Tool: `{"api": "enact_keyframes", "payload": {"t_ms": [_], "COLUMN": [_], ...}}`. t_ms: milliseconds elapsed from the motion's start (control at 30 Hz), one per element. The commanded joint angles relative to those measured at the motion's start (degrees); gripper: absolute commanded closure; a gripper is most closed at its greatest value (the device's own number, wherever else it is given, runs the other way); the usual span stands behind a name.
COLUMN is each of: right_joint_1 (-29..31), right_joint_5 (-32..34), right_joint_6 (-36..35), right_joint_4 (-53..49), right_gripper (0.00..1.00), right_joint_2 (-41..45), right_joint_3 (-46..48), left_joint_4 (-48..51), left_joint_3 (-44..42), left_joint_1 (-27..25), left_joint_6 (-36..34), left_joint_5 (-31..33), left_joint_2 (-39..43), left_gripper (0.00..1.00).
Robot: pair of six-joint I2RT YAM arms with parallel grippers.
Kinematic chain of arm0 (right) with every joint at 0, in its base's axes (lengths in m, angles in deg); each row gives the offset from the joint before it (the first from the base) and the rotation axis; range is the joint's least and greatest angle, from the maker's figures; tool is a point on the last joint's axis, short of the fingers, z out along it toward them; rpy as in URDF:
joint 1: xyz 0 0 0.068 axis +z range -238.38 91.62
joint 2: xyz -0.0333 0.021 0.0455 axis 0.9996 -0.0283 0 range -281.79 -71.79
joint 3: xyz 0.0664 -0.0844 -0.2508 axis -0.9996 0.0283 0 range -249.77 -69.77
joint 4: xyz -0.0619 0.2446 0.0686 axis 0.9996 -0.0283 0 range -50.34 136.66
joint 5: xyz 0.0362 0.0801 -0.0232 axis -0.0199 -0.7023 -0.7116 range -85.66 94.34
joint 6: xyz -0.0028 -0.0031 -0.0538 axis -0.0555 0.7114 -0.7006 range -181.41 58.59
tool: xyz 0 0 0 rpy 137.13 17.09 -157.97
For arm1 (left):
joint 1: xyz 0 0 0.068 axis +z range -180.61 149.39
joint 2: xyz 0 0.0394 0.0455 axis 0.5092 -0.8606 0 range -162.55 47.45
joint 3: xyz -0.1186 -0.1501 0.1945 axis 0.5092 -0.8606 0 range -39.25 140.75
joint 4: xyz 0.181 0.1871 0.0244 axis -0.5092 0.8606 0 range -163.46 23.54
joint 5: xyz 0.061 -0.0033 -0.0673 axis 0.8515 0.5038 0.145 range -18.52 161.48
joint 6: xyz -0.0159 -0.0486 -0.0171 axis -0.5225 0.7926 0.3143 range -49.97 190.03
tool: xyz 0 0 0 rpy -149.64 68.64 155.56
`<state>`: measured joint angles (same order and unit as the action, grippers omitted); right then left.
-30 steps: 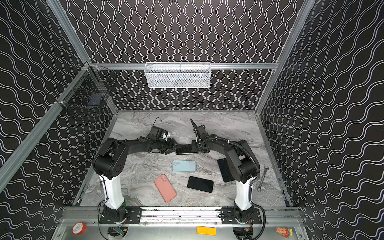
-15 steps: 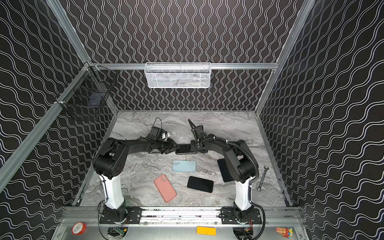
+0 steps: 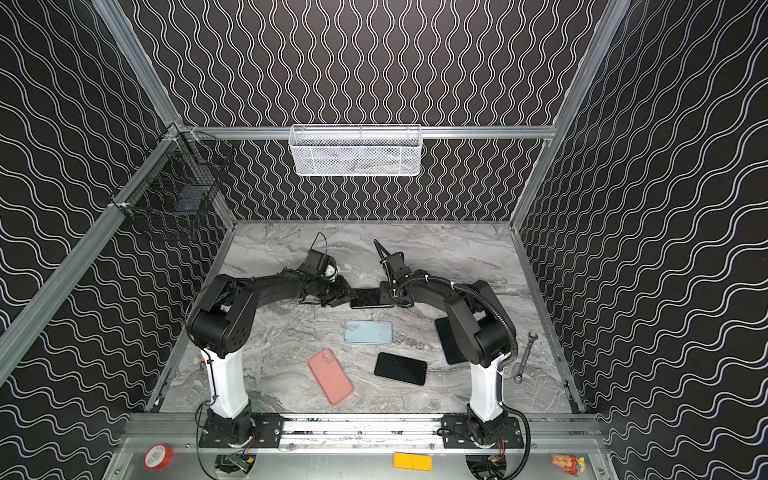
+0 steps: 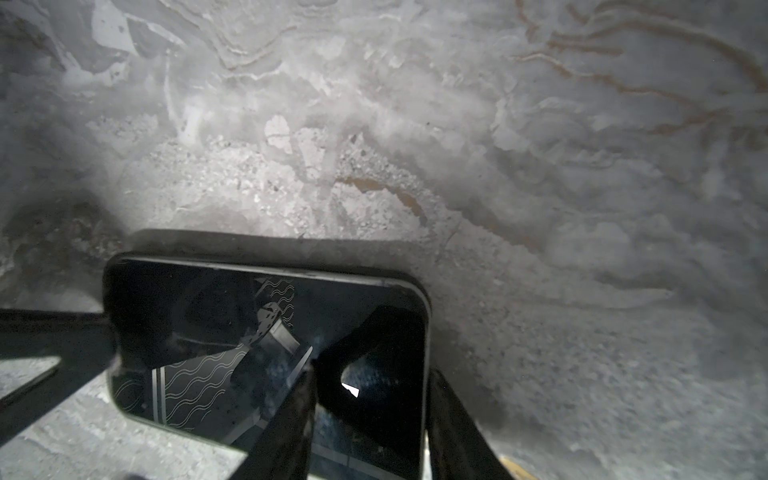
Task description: Put the phone into the phone case
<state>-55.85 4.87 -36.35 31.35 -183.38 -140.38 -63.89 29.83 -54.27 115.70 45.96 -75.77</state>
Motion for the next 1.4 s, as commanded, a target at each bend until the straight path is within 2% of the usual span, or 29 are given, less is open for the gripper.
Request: {"api": "enact_keyframes", "payload": {"t_ms": [0,267,500,867,1000,1200,1367], "right_joint_1": [0.9,0.8,0.9,0.9,0.4,-2.4,-3.9], "right_joint_5": [-7.0,-7.2,-7.3,-7.1,-7.1,-10.3,-11.7], "right_joint_6": [-0.3,0.1,0.0,-0.5,-0.1,2.0,1.5], "right_joint_4": [1.0,2.4,3.8,3.8,3.5,5.2,4.6], "right_gripper": [0.57,0.56,0.56,0.53,0.47,0.40,0.36], "right_joint_2": [0.1,1.0,2.2,2.5,4.6,7.5,6.9], "right_joint_3": [0.5,1.7,3.4,3.4,3.7,6.1,5.7], "left_joint_4": [11.0,23.6,26.6,23.9,23.3,22.4,21.0], "left_joint_3": [2.4,10.7,11.7,9.8,9.9,9.0,7.6], "left_joint_1": [-1.0,-5.1,-5.6,-5.5,-5.2,-4.4,-3.4], "left_joint_6": [-5.2,-11.9,-12.0,-9.3,-8.4,-8.4,-7.9], "left_joint_5": [8.7,21.5,26.1,22.1,20.4,19.1,17.8], "left_joint_2": [-1.4,-5.0,-7.6,-5.7,-5.6,-6.2,-6.2], "left_gripper": [0.65,0.66,0.73,0.74,0.74,0.76,0.78]}}
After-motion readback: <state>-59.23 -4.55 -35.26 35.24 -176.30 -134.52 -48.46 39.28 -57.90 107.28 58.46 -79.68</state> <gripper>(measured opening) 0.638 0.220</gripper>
